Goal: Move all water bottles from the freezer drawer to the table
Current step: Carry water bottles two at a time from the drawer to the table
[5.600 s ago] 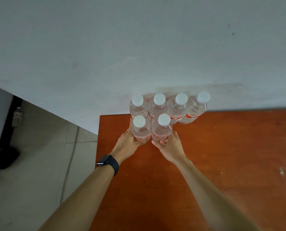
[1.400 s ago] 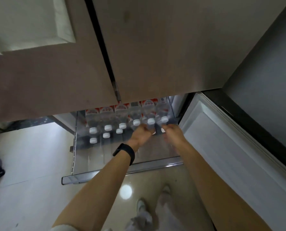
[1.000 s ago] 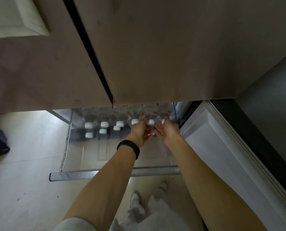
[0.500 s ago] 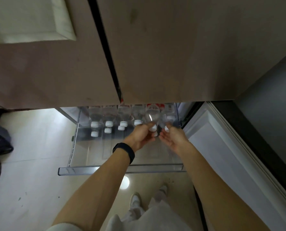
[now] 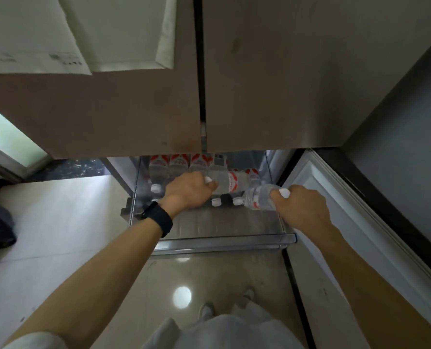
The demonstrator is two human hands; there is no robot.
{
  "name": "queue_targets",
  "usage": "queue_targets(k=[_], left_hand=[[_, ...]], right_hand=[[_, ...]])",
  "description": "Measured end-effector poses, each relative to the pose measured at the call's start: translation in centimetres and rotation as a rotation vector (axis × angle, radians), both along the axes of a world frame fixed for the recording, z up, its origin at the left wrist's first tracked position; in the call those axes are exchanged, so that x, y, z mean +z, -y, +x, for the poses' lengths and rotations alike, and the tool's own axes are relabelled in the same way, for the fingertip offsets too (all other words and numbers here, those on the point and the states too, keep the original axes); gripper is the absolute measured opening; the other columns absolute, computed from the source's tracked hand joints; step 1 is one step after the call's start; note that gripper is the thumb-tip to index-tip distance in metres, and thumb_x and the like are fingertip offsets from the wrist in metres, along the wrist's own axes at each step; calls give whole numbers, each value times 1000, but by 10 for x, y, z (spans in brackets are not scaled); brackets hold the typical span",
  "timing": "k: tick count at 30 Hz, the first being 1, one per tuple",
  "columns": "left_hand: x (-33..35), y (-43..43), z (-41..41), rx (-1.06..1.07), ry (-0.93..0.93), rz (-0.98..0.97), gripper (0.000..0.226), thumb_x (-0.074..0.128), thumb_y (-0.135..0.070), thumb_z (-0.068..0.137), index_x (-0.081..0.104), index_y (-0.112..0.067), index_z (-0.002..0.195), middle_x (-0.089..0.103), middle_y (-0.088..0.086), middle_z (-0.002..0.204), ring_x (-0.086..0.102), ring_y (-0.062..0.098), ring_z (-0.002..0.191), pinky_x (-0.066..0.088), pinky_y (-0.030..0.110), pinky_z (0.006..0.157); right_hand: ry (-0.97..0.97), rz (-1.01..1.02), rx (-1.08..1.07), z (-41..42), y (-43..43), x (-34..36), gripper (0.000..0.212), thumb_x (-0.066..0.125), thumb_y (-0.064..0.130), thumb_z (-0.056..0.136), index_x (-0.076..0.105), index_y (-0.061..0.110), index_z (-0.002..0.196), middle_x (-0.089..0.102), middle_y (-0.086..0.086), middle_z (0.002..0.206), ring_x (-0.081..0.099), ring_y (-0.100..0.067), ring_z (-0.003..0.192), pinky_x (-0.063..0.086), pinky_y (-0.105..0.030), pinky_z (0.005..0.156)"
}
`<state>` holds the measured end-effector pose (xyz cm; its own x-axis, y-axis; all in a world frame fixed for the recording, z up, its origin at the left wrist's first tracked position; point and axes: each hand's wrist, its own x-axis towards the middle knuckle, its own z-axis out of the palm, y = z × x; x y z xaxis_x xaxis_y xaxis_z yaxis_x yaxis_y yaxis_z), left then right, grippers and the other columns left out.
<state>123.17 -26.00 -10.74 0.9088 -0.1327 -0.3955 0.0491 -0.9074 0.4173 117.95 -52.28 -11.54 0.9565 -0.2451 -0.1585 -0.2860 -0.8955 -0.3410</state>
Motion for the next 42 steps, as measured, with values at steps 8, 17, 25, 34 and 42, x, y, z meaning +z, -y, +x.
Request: queue_targets(k=[8,17,25,34,42], left_hand=[[-6,-18,-20,-218,203,89,41,45,-53,102,46,-22,129,63,5,117,63,25,94,55,44,79],[-29,-52,-23,-239,189,-79,22,55,-49,98,42,-34,107,53,-3,102,57,22,92,48,39,78],[-58,-25,-23,-21,57,-510,47,80,-30,78,45,-31,109,61,-3,108,60,19,98,54,42,83],[-80,-17,-18,-80,101,-384,63,82,-31,73,44,-33,123,59,-3,118,59,19,104,50,37,83],[-60,-31,-55,69,201,-447,67,88,-38,73,45,-37,123,60,-19,108,59,11,102,44,21,77]], right_hand=[[-108,-179,71,3,-45,-15,53,42,58,95,67,11,102,68,-14,100,58,-28,84,41,-32,69],[73,-193,157,14,-79,-36,61,31,67,81,64,18,93,64,-5,76,62,-25,69,48,-29,61],[108,446,148,6,-71,-71,52,59,68,80,50,34,117,55,17,116,56,-9,103,47,-25,82],[-87,456,159,10,-70,-87,52,79,51,72,53,33,113,59,23,89,60,1,87,38,-7,66],[137,622,21,-23,-57,-64,56,88,44,63,50,41,104,64,21,91,61,5,83,44,-14,64]])
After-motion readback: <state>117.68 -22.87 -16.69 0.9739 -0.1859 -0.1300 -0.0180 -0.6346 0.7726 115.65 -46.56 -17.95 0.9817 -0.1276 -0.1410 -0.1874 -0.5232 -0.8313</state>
